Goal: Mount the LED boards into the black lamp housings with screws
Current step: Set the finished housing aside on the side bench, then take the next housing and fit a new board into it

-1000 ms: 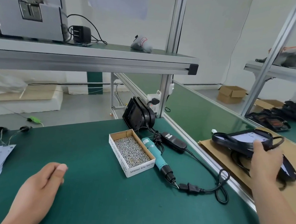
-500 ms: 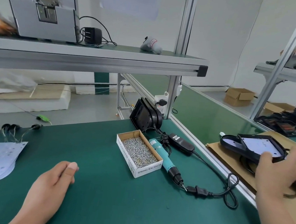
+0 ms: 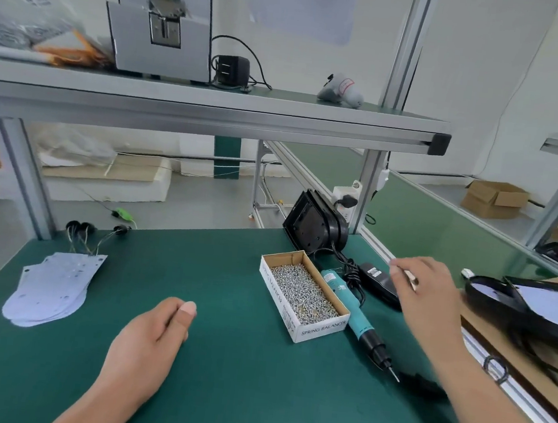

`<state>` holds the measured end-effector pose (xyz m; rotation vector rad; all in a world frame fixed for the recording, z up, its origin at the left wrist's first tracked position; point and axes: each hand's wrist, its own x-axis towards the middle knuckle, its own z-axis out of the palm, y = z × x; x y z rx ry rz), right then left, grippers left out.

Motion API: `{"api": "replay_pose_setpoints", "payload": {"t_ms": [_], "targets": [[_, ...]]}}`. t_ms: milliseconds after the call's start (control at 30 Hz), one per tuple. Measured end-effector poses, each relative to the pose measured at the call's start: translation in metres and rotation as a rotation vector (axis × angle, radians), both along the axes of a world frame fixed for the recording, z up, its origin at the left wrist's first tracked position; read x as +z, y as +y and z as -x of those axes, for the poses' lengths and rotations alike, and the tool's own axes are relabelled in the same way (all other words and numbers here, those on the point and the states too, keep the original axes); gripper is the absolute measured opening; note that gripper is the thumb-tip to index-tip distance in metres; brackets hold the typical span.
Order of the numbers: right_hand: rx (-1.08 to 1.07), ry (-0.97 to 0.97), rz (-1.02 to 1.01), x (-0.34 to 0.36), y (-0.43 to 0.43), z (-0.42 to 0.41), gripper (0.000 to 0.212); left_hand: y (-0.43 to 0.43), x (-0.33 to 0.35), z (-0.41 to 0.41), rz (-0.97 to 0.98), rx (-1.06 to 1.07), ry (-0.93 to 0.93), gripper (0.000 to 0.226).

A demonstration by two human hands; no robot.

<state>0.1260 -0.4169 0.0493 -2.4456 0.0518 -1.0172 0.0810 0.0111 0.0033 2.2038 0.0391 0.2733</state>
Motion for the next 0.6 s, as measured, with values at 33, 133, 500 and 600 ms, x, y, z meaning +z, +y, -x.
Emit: {"api": "replay_pose_setpoints", "payload": {"t_ms": [33,133,500,600], "targets": [[0.031,0.032,0.035,0.0,0.008,-0.01,0.014,0.0,0.0,0.0,0.003,-0.006,-0.002,0.045],[0.111,0.124,0.164,0.007,0.032,-0.047,0.016,0.0,0.001,0.001,0.017,-0.019,-0.002,0.046],[0.176,0.412,0.928,0.045,0.083,-0.163,0.032,0.0,0.001,0.0,0.025,-0.006,-0.006,0.044],[0.116,0.515,0.982,0.043,0.083,-0.167,0.022,-0.001,0.001,0.001,0.012,-0.011,-0.008,0.047]]}}
